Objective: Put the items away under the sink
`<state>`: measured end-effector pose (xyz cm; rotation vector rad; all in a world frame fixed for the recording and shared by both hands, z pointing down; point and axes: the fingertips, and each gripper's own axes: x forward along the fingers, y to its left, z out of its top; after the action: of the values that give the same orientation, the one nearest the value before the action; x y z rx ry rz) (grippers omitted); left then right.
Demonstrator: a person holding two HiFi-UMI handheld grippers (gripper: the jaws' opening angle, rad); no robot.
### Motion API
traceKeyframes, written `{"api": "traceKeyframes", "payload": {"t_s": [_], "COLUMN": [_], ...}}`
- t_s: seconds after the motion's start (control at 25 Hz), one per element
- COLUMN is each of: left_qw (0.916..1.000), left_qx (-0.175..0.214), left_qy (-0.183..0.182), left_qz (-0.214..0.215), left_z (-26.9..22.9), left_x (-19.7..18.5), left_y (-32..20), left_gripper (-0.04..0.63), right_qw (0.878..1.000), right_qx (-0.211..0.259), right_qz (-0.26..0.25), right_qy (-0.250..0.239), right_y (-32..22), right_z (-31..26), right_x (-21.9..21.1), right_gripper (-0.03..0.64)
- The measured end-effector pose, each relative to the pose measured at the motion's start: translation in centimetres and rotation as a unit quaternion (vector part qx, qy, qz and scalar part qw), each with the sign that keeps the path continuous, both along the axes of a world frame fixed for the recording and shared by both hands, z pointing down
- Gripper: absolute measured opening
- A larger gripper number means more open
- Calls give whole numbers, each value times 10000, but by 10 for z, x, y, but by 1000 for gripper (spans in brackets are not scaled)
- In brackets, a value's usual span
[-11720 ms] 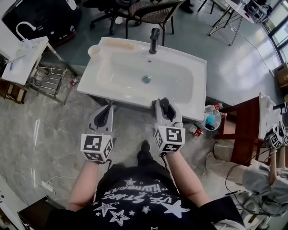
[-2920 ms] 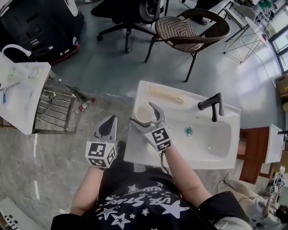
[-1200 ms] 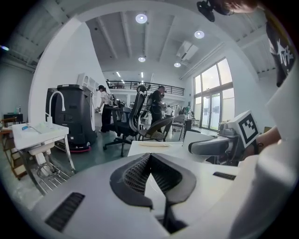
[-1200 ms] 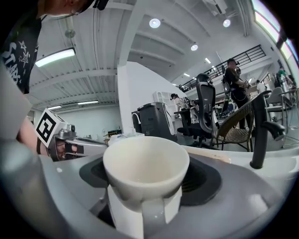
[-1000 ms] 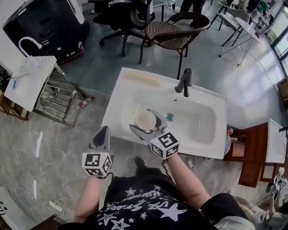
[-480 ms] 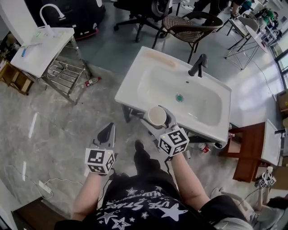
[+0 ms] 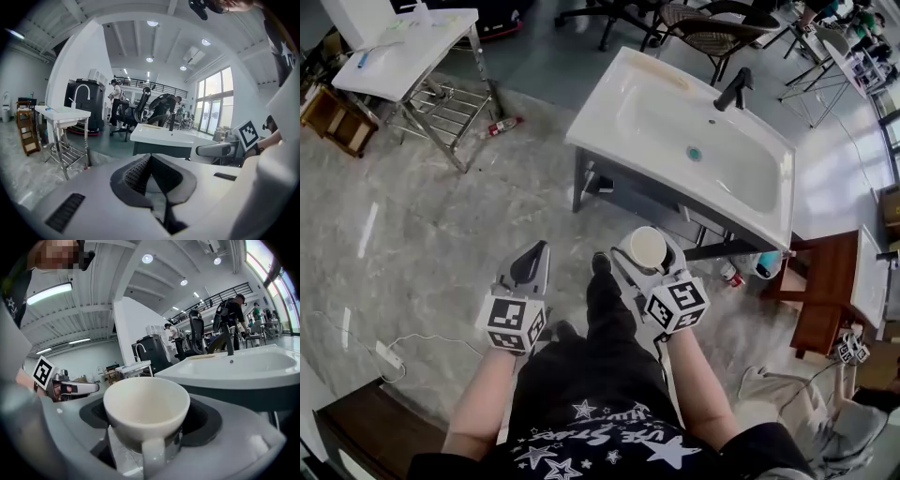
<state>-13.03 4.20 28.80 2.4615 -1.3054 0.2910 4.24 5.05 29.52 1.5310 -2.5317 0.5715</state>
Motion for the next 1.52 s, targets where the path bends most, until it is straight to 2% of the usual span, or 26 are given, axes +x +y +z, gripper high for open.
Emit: {"api": "traceKeyframes", "payload": {"t_s": [0.16,0.32,0.72,0.88,0.96,1.12,1.28,1.52], "left_qw": [9999,9999,10000,9996,9996,9993,9982,9973], "left_qx": [-100,-126,-11,57,56,45,101,319], "left_qy": [-28,-59,6,164,131,11,124,106], "left_qz": [36,10,72,225,242,373,571,646], "left_z": [18,36,107,157,195,267,321,391], "left_x": [-10,-18,3,21,29,52,77,87], "left_y": [22,28,-19,-37,-49,-76,-108,-153], "left_gripper": [9,9,9,9,9,9,9,9], "right_qw": [9995,9988,9964,9955,9952,9962,9948,9911], "right_qx": [-251,-380,-261,-208,-197,-172,-184,-210], "right_qz": [155,306,802,883,879,840,995,1247], "right_qy": [-60,-18,53,-291,-371,-146,113,422], "right_y": [28,35,-23,-49,-62,-84,-106,-142], "right_z": [27,55,137,187,217,280,343,429], "right_x": [-8,-10,27,37,43,62,91,125], "right_gripper": [402,402,402,402,402,402,402,402]}}
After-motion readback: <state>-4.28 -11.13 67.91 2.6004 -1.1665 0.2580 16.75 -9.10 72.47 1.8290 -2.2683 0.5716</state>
